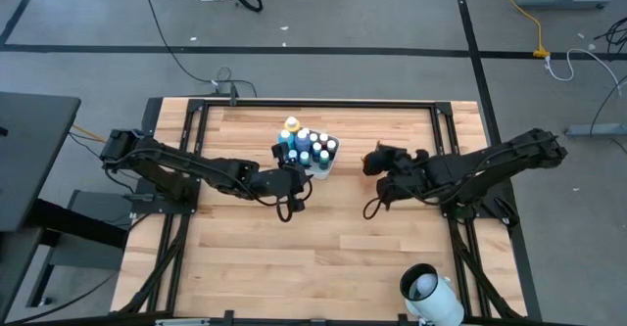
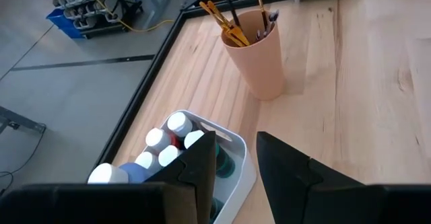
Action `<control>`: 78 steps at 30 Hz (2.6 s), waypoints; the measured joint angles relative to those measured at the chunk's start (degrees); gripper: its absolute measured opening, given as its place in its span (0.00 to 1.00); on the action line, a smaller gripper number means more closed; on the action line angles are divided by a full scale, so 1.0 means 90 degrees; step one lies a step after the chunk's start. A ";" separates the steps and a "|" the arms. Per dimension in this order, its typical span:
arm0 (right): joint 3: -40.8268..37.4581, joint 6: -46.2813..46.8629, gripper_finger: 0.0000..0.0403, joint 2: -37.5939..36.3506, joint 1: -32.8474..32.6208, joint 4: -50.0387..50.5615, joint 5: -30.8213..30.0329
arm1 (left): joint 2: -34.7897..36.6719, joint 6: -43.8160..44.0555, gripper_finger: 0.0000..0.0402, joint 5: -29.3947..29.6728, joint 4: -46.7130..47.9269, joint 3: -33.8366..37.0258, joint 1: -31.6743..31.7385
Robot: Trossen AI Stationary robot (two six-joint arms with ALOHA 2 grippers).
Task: Pick & Place Paint Supplies
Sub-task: Put the gold paintbrush into the cup, then return to Home Position
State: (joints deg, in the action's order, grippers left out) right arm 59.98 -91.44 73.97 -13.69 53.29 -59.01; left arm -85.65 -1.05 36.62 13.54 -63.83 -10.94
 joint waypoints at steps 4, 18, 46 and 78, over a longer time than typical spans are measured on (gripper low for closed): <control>-0.0014 0.0105 0.07 0.0000 0.0000 -0.0139 0.0654 | 0.0000 0.0001 0.29 0.0000 0.0000 0.0000 0.0000; -0.0014 0.1262 0.11 0.0000 -0.0017 -0.1208 0.1410 | 0.0010 0.0049 0.29 0.0000 -0.0069 0.0000 -0.0046; -0.0023 0.8217 0.05 -0.1203 -0.0725 -0.4049 0.5176 | 0.3586 -0.0425 0.29 0.0609 0.0254 0.0529 -0.2306; -0.5075 0.8986 0.02 -0.5625 0.0627 -0.7035 0.5834 | 0.7855 -0.0804 0.29 -0.0626 -0.4306 0.6620 -0.0750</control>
State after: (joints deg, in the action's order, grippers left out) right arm 14.30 -10.57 23.35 -8.05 -10.03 -6.50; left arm -14.95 -8.28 30.99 -25.21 -4.25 -17.69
